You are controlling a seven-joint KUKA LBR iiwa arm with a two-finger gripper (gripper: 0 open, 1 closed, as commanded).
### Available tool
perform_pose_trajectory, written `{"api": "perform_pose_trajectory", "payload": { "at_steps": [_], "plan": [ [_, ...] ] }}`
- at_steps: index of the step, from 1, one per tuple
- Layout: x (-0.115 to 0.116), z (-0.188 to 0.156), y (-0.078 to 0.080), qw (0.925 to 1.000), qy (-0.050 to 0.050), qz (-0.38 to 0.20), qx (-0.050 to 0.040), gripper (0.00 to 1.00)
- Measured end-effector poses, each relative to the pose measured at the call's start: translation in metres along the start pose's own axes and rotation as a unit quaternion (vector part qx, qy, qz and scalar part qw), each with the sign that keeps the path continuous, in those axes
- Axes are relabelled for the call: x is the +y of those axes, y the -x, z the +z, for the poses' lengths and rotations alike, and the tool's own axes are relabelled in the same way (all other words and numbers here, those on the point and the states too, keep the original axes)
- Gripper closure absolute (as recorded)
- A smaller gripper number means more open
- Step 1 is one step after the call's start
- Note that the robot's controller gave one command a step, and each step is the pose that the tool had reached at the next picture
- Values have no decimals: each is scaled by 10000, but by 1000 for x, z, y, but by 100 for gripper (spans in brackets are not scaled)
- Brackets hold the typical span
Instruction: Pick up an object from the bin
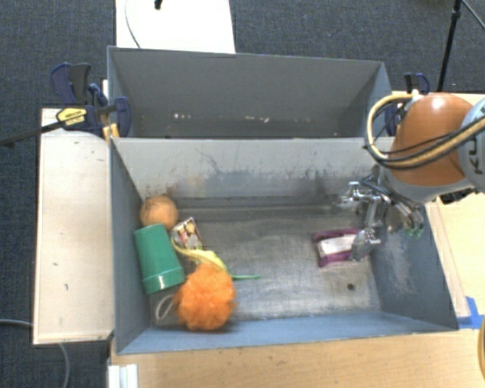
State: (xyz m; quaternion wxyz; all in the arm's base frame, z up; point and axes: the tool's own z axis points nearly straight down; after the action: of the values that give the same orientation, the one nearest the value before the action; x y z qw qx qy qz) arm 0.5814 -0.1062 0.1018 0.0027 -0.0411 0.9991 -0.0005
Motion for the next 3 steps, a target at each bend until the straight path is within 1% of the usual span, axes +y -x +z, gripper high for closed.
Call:
{"api": "perform_pose_trajectory", "payload": {
  "at_steps": [1, 2, 3],
  "plan": [
    [4, 24, -8, 9998, 2, -180, 11, 0],
    [-2, 28, 2, 9987, 22, 502, -7, 100],
    [-2, 28, 2, 9987, 22, 500, -7, 100]
  ]
}}
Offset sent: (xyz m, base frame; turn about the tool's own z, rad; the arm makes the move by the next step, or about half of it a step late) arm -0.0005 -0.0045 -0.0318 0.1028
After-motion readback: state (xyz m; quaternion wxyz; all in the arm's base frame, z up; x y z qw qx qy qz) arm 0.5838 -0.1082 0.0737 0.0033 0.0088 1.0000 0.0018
